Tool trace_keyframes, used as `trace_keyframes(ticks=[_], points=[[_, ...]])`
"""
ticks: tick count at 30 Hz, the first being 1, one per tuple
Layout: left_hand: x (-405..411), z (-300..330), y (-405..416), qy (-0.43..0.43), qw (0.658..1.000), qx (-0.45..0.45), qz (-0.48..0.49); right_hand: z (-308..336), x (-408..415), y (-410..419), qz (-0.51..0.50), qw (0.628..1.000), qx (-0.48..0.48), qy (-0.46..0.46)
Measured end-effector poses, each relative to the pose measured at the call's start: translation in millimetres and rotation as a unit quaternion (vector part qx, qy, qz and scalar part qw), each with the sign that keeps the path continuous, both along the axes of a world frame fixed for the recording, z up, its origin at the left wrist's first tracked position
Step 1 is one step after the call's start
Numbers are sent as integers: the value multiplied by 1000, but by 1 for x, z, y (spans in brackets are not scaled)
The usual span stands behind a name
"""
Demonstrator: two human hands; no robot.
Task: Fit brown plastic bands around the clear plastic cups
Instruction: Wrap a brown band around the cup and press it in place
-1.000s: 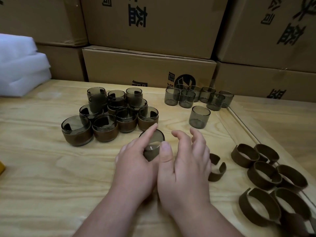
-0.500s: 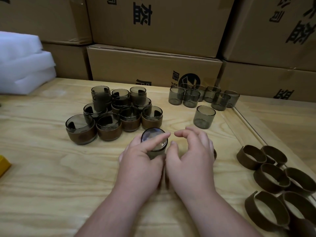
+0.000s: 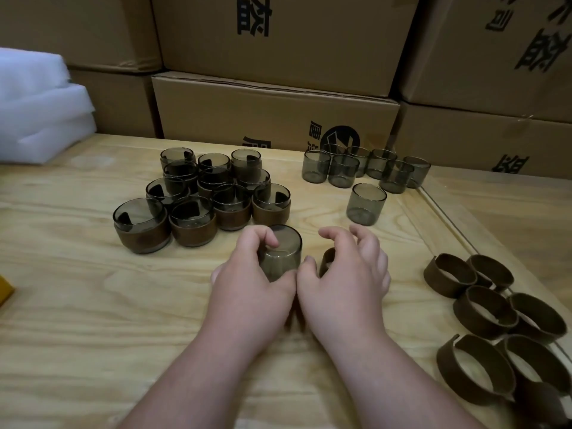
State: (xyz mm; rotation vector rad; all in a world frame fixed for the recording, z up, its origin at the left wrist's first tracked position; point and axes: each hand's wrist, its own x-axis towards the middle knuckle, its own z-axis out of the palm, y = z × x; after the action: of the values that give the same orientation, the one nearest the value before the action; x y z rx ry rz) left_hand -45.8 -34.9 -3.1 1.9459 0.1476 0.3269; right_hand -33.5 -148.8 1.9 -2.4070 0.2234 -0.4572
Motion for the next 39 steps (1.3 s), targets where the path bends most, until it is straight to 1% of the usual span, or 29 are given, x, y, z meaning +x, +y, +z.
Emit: trace_keyframes(ticks=[2,3,4,6,9,11,14,19,22,25,29,33,37,39], points=[[0,-1,1,-3,1000,11,9,-2,1,-4,-1,999,-9,42],[0,-1,1,-4,1000,14,10,-4,2,-5,7,999,-2,40],[1,-1,1,-4,1000,15,8,-5,3,-6,19,999,16,20],[1,2,1,-3,1000,20,-7,-6,4,-4,41,994,83,-54],[-1,6,1,2,999,32,-39,-2,2,-1,69,967,170,-178],[-3,7,1,11,997,30,-67,-2,0,1,99,951,199,-216],[-3,4,2,10,995,22,-100,-3,-1,4,124,936,216,-249],[-1,0,2,-21,992,-12,-122,-3,-4,3,155,922,185,-302],[-2,0,1,-69,989,-58,-116,-2,-7,3,181,911,209,-306],[-2,-2,1,-120,986,-66,-94,-1,-8,5,190,902,244,-300],[-3,-4,1,-144,984,-55,-84,0,-7,4,190,898,234,-320],[-4,-2,0,-164,982,-52,-73,0,-8,3,190,899,273,-284],[-4,2,-2,-187,977,-82,-63,-1,-8,3,184,902,303,-246],[-5,4,-2,-188,973,-122,-61,-2,-8,2,180,903,303,-245]])
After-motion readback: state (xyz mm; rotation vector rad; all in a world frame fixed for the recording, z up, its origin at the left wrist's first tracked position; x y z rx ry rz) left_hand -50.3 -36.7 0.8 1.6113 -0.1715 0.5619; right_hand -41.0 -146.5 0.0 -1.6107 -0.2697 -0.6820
